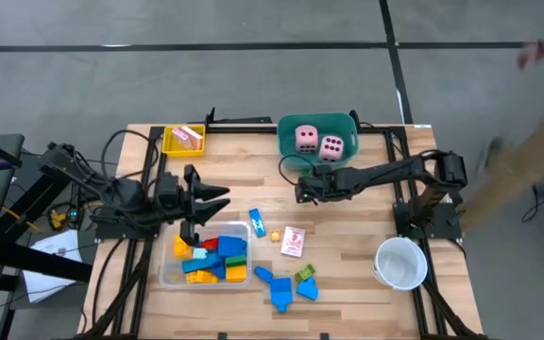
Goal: Pick & Place Toys
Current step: Put the yellow game piece into the transparent bin
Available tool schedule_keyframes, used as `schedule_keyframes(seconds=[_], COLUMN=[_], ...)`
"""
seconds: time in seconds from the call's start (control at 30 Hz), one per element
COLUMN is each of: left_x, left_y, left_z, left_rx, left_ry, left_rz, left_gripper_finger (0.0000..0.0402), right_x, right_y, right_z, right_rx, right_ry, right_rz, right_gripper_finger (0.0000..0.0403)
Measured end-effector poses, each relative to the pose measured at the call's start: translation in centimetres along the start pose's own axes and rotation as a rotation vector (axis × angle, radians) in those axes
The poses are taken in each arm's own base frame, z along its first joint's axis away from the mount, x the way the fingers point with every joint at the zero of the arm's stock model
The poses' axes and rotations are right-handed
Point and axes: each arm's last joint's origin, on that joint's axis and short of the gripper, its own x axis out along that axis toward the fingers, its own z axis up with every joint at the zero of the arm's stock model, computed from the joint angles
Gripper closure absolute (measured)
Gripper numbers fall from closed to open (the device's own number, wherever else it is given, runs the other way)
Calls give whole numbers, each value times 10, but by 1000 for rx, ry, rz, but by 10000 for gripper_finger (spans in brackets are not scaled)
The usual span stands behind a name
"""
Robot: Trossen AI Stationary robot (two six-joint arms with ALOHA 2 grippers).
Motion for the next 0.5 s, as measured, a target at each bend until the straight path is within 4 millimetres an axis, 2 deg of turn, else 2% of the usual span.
schedule_keyframes(seconds=[0.33,0.5], left_x=[0,0], left_y=[0,0], left_z=[0,0], left_rx=[-23,-23], left_ry=[0,0], left_rz=[-3,-2], left_gripper_finger=[286,286], right_x=[19,25], right_y=[-10,-15], right_z=[7,9], right_rx=[27,35], right_ry=[-26,-31], right_rz=[-35,-37], right_gripper_finger=[82,99])
